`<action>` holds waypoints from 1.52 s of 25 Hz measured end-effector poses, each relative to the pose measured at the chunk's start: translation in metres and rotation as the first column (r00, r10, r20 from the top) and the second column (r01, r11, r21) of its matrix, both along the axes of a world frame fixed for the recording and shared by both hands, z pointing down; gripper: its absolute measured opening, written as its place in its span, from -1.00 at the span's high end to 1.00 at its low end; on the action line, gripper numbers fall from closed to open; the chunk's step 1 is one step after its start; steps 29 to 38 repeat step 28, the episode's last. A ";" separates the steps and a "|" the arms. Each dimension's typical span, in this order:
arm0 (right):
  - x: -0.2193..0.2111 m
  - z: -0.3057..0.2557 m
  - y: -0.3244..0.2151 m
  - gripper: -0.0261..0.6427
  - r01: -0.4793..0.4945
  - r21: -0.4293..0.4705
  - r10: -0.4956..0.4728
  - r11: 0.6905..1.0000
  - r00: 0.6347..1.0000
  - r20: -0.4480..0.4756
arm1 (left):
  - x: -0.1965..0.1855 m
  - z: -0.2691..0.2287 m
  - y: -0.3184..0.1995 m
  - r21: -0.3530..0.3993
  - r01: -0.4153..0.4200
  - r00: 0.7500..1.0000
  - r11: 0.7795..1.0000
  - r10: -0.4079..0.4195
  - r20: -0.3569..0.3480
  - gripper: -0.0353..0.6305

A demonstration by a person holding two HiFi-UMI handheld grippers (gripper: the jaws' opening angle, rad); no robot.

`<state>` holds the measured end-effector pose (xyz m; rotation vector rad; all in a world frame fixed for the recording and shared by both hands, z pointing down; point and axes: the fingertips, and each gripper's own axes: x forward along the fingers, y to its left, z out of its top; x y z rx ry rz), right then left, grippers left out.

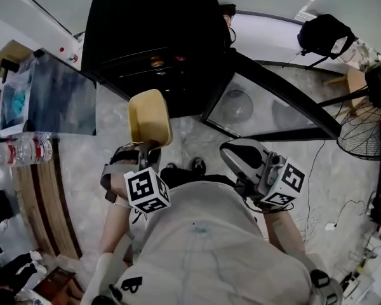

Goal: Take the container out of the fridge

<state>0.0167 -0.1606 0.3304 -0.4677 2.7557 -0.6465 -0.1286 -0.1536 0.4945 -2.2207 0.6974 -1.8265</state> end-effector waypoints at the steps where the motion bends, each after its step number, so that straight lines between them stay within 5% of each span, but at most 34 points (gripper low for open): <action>1: -0.005 -0.001 0.002 0.88 0.004 0.009 -0.004 1.000 1.000 -0.006 | -0.003 -0.002 0.001 0.009 0.012 1.000 1.000 -0.012 -0.006 0.69; 15: -0.021 -0.002 0.015 0.88 -0.011 0.037 0.013 0.999 0.998 -0.061 | -0.024 -0.012 -0.004 0.037 0.023 1.000 0.999 -0.024 0.002 0.69; 38: -0.011 0.006 0.031 0.88 -0.009 0.011 0.010 1.000 0.997 -0.072 | 0.000 -0.017 0.004 0.039 -0.039 0.999 0.998 0.039 0.002 0.69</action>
